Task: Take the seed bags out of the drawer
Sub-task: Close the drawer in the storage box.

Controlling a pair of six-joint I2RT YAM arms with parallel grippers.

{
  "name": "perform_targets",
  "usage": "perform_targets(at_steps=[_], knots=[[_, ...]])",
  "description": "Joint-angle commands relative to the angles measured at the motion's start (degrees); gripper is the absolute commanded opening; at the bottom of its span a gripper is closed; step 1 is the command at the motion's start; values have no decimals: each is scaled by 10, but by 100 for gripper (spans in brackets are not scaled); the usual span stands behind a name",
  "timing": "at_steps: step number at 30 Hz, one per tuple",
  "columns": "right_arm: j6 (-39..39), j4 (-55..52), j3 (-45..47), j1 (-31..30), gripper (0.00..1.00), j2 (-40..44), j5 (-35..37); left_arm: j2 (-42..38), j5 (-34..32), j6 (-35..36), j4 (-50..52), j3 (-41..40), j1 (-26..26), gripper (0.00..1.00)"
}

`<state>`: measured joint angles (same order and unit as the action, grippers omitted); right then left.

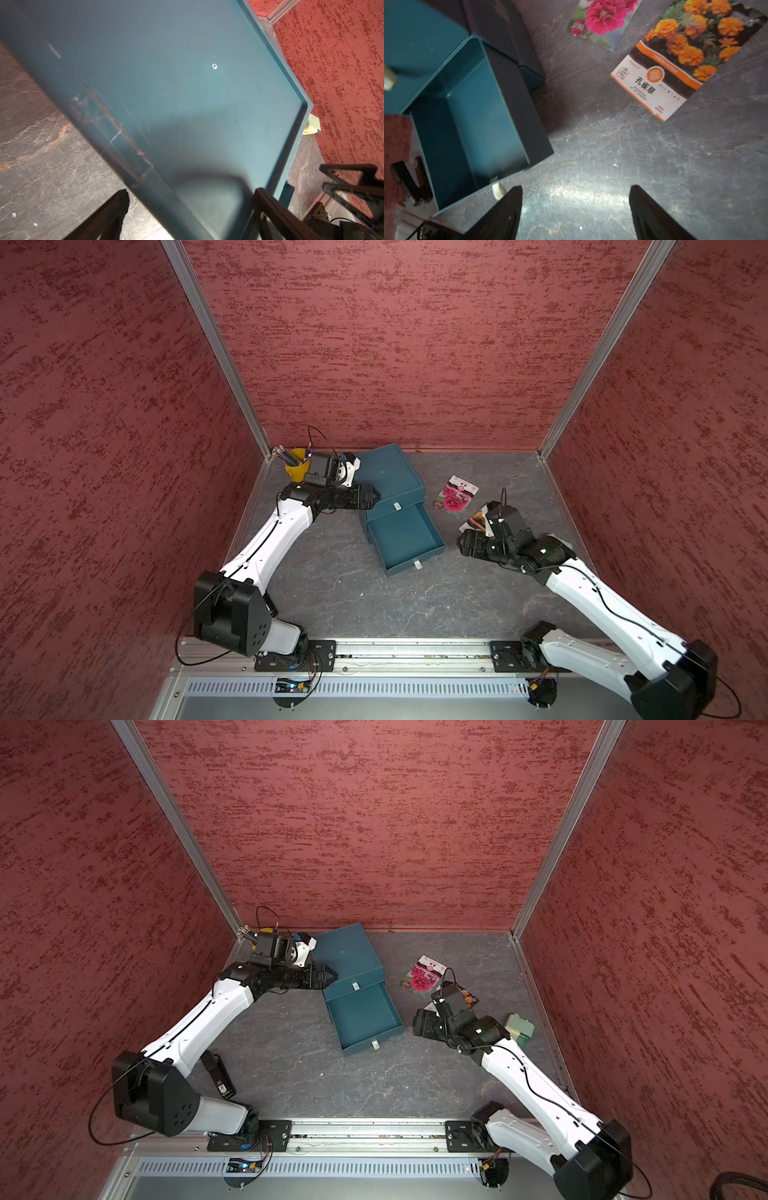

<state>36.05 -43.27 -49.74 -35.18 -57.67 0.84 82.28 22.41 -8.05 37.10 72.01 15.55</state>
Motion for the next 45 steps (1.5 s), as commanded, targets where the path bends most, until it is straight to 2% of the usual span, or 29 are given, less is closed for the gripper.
perform_targets(at_steps=[1,10,17,24,30,36,45], knots=[[15,-1,4,-72,85,3,51,10,-7,15,22,9,4,96],[35,106,24,-232,85,-55,98,10,-5,16,25,11,4,96],[27,215,48,-291,85,-112,153,8,-2,18,27,8,4,96],[-14,305,62,-296,85,-152,175,7,-2,26,34,8,1,96],[-52,342,34,-290,85,-191,184,4,1,26,33,3,1,96],[-71,378,28,-278,84,-195,197,2,2,27,33,4,0,96],[-114,417,3,-243,83,-214,164,0,5,28,33,2,-1,96]])
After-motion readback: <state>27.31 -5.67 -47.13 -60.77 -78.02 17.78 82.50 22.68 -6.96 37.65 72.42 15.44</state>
